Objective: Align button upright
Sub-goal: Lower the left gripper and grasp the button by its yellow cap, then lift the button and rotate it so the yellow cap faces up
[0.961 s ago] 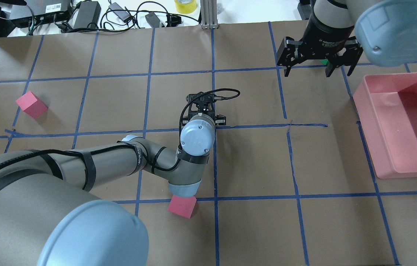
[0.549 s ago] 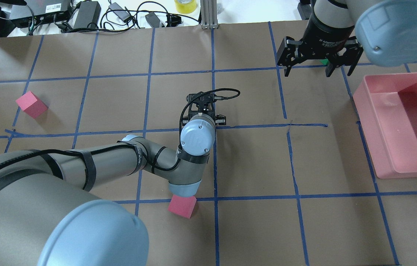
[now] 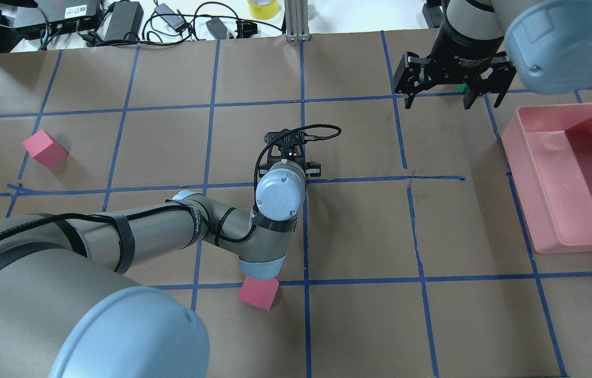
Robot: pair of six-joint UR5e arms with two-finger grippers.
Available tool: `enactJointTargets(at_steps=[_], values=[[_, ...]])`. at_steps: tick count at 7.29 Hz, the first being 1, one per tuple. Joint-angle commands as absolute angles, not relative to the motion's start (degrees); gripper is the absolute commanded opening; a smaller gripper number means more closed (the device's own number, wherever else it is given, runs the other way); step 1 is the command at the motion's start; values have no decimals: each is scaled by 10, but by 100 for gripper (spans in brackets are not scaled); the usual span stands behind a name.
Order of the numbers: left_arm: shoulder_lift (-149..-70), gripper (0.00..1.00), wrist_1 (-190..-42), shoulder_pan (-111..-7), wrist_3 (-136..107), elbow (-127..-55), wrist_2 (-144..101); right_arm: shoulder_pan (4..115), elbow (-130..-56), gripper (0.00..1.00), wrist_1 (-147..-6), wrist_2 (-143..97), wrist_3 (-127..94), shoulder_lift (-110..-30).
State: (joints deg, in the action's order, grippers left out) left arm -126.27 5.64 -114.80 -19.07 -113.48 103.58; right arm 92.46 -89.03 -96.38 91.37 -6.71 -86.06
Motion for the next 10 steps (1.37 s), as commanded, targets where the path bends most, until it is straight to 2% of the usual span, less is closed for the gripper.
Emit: enactJointTargets(at_steps=[1, 2, 4, 6, 10], values=[[-1254, 33, 50, -1149, -186, -1133, 1037, 923, -888, 100, -958, 918, -67, -862], [-1247, 33, 38, -1149, -185, -1124, 1037, 924, -876, 100, -959, 916, -66, -864], [-1208, 33, -91, -1148, -185, -1089, 1034, 925, -862, 100, -956, 895, -69, -868], [-1175, 33, -256, -1130, -187, -1023, 995, 926, -861, 100, -947, 855, -69, -867], [-1133, 33, -583, -1078, -196, -944, 826, 926, -874, 100, -954, 854, -65, -864]])
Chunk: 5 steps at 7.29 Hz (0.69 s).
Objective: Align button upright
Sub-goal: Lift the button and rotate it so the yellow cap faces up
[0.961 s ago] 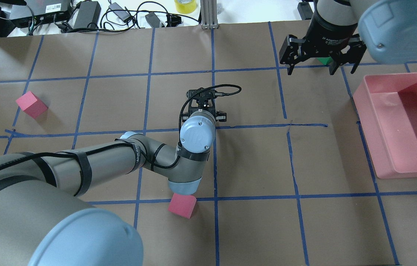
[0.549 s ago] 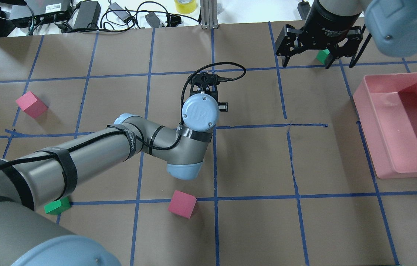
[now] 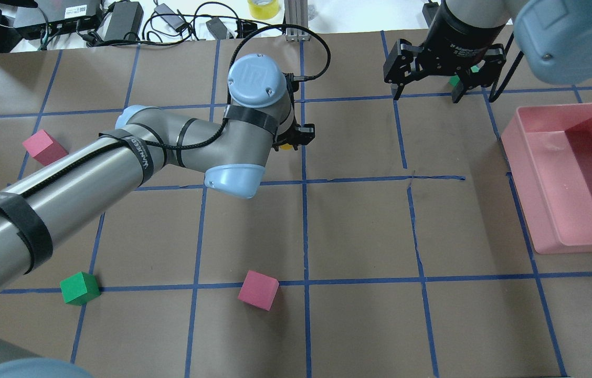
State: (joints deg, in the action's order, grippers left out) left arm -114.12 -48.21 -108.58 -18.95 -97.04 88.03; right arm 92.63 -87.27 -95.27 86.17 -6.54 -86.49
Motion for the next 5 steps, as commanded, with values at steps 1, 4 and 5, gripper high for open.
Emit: enactJointTargets(at_steps=[1, 4, 5], values=[[-1135, 33, -641, -1075, -225, -933, 756, 926, -873, 100, -954, 858, -62, -864], [-1154, 33, -725, -1043, -323, -921, 632, 926, -874, 100, -954, 862, -62, -864], [-1170, 32, -761, -1027, -336, -904, 610, 926, -874, 100, -954, 860, -62, -864]])
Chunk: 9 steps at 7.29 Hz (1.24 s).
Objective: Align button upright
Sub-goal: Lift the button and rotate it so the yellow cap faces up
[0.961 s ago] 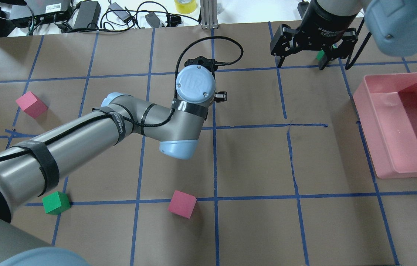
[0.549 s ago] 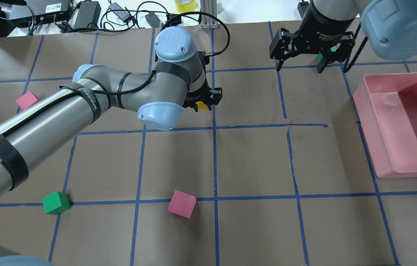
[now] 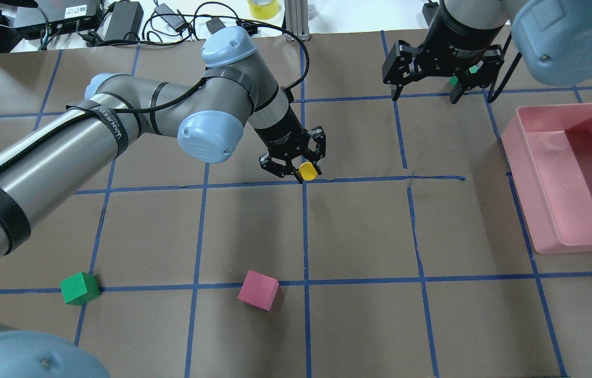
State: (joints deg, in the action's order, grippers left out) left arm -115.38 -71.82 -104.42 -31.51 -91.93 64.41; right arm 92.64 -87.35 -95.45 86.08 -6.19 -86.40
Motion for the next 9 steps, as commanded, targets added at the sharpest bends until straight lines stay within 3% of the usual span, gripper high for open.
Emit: enactJointTargets(at_steps=[1, 4, 9], values=[[-1188, 29, -805, -1015, -337, -870, 582, 926, -874, 100, -954, 861, -62, -864], [-1245, 30, -814, -1003, -339, -820, 548, 926, -873, 100, -954, 864, -60, -865], [-1252, 32, -814, -985, -314, -848, 516, 926, -873, 100, -955, 858, -59, -864]])
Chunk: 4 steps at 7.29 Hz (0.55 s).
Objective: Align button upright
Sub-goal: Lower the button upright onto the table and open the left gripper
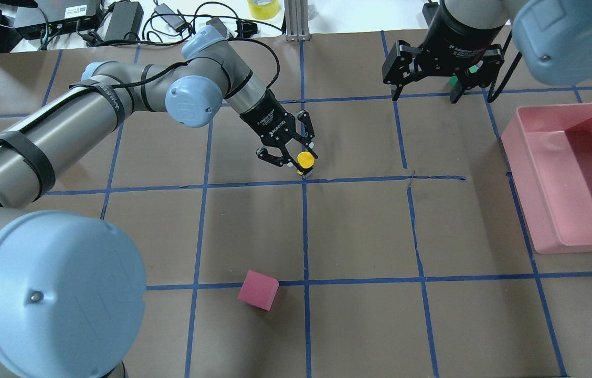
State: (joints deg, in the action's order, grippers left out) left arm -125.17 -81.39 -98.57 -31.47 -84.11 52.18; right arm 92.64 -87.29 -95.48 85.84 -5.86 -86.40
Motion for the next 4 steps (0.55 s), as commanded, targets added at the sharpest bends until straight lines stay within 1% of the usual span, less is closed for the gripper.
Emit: enactJointTargets(at_steps=[1, 2, 4], values=[[-1253, 33, -814, -985, -315, -846, 526, 926, -873, 100, -955, 863, -58, -866], [-1253, 35, -813, -985, -314, -846, 528, 927, -872, 100, -955, 856, -58, -865], [-1258, 47, -813, -985, -319, -847, 528, 926, -872, 100, -955, 860, -59, -865]])
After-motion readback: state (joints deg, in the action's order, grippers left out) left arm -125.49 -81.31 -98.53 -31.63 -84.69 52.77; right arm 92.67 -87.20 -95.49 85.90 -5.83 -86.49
